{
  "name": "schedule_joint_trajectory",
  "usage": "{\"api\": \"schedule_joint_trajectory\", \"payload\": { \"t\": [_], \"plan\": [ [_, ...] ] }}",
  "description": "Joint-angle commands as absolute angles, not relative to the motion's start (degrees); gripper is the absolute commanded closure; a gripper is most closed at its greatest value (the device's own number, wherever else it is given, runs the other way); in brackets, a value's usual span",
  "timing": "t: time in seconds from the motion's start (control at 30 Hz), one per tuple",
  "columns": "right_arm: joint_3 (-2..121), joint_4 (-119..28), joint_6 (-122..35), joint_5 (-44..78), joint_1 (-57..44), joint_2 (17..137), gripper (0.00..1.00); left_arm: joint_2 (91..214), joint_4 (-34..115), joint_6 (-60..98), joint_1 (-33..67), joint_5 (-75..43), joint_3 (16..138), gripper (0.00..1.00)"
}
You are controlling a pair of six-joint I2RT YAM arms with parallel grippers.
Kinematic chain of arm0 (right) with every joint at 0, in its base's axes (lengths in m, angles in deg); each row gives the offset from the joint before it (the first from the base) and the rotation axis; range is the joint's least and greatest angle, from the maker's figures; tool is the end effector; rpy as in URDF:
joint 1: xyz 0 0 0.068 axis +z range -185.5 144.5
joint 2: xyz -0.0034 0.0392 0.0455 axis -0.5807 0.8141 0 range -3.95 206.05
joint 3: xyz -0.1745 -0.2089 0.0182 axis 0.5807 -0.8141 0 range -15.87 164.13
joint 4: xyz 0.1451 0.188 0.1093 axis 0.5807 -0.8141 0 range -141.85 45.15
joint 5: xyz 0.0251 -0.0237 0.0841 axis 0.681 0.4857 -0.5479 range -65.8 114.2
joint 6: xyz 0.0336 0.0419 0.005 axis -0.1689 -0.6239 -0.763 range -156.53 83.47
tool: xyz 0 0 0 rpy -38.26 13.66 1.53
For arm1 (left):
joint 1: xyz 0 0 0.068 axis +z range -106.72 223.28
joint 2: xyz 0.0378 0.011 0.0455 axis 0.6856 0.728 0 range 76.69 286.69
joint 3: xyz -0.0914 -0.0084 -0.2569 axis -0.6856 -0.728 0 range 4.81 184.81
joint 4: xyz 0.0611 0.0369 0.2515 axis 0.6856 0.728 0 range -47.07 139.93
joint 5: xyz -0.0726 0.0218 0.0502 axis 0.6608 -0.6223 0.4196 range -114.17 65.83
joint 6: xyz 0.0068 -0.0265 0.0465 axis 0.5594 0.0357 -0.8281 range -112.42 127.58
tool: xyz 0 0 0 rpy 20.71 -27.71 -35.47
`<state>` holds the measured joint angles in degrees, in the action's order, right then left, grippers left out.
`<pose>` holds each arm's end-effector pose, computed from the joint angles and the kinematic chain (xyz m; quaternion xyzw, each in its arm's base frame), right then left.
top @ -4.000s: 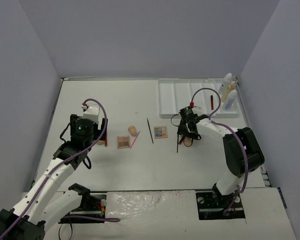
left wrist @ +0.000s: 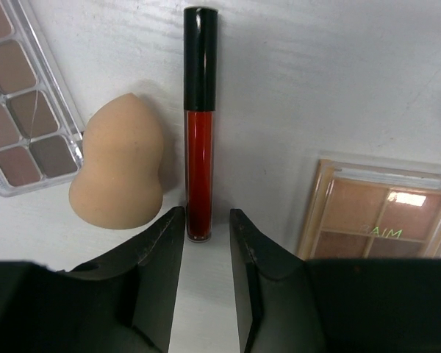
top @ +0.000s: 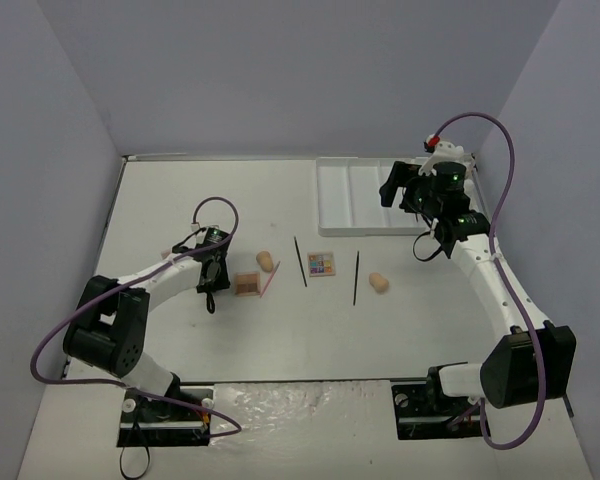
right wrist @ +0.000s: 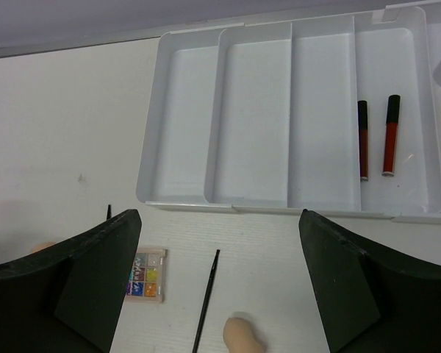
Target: Organize the makeup
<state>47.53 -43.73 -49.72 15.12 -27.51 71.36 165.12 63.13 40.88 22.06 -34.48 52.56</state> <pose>0.3086 0.0491 0.3566 -0.0156 0.7695 0.1767 0.6135 0.2733 -0.0993 0.1679 -0.1239 0.9562 -0.0374 0.2624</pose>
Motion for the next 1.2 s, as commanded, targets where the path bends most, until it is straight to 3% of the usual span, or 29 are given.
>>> {"api": "schedule_joint_trajectory", "payload": {
  "t": [0.0, 0.27, 0.47, 0.77, 1.17],
  "plan": [
    [48.5, -39.2, -48.5, 15.2, -27.0, 69.8, 0.14, 165.1, 61.5, 41.8, 22.5, -34.0, 52.7, 0.76],
    [48.6, -39.0, -48.0, 14.1, -26.5, 69.9, 0.14, 164.6, 61.4, 42.0, 22.5, -32.5, 53.0, 1.0],
    [49.4, -38.3, -48.1, 8.5, -25.0, 70.4, 0.14, 158.3, 61.7, 40.9, 22.4, -29.4, 55.4, 1.0],
    [51.2, -28.5, -58.9, -4.4, -17.4, 75.0, 0.14, 146.3, 44.7, 43.9, 21.3, -14.4, 56.1, 1.0],
    [55.7, -16.8, -69.0, -10.0, -5.1, 83.4, 0.26, 144.1, 31.0, 48.2, 14.8, -9.0, 59.5, 1.0]
  ]
}}
